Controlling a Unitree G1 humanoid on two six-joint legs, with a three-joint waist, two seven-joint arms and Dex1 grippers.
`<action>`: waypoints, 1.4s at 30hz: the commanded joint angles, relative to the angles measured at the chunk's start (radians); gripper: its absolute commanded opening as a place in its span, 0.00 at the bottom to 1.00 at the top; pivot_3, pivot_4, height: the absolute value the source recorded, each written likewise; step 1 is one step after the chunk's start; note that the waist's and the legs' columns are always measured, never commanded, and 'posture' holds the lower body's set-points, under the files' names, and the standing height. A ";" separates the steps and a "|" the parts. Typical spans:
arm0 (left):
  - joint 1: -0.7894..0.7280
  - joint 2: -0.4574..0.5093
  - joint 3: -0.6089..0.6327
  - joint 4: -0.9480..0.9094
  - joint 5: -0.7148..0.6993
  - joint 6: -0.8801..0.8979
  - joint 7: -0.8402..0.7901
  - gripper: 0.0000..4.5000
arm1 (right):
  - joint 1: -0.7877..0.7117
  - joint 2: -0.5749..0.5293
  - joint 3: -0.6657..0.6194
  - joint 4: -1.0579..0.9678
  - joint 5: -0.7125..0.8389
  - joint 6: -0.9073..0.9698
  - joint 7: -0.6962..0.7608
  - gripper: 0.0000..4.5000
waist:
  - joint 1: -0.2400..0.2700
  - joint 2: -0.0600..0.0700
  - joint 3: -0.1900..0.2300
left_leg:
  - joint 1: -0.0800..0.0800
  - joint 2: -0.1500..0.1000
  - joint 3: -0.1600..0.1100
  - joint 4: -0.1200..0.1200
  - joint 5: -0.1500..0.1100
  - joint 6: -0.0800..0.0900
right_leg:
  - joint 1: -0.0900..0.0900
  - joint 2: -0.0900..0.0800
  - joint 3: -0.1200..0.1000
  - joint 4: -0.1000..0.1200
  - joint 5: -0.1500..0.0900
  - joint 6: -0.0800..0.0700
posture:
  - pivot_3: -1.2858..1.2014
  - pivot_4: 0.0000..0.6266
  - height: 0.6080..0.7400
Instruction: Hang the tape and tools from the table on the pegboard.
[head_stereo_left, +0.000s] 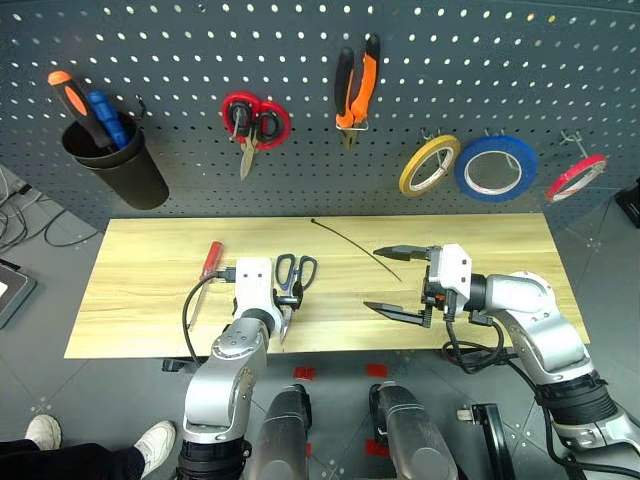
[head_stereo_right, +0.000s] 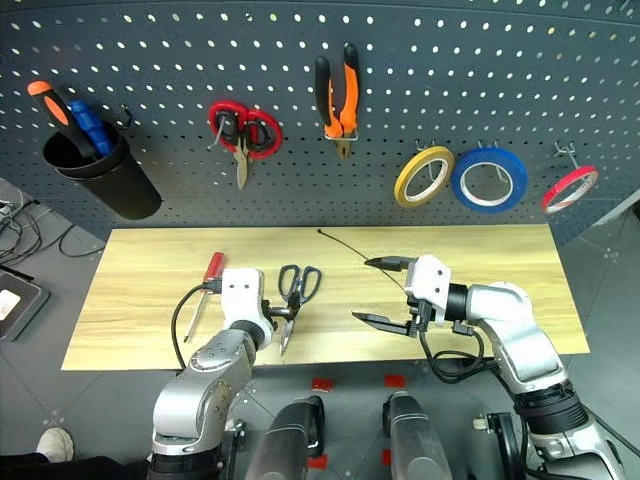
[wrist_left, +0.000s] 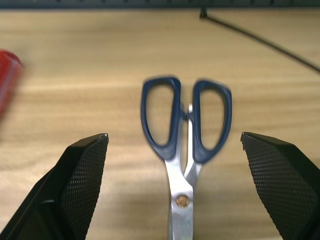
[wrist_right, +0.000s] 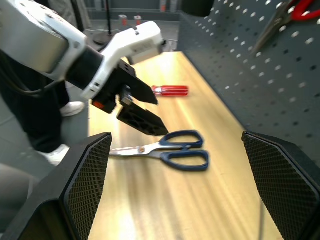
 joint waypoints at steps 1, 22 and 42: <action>0.002 -0.012 -0.014 -0.003 0.013 0.035 0.010 1.00 | 0.004 -0.011 -0.001 -0.047 0.026 -0.005 0.028 0.99 | -0.001 0.000 0.015 | 0.000 0.000 0.000 0.000 0.000 0.000 | 0.000 0.000 0.000 0.000 0.000 0.000 | 0.45 0.72 1.00; -0.029 0.045 -0.021 0.085 0.047 0.129 -0.031 0.76 | -0.038 0.011 -0.003 -0.024 0.029 0.067 0.019 1.00 | -0.024 0.003 0.078 | 0.002 0.000 0.002 0.000 0.000 -0.001 | -0.001 -0.001 0.001 0.003 0.000 0.000 | 0.44 0.82 1.00; 0.004 0.093 -0.056 0.012 0.063 0.080 -0.073 0.13 | -0.053 0.032 -0.027 0.014 0.015 0.036 -0.018 1.00 | -0.024 0.003 0.078 | 0.002 0.000 0.003 -0.002 0.001 -0.002 | -0.001 -0.001 0.002 0.001 0.000 0.001 | 0.45 0.75 1.00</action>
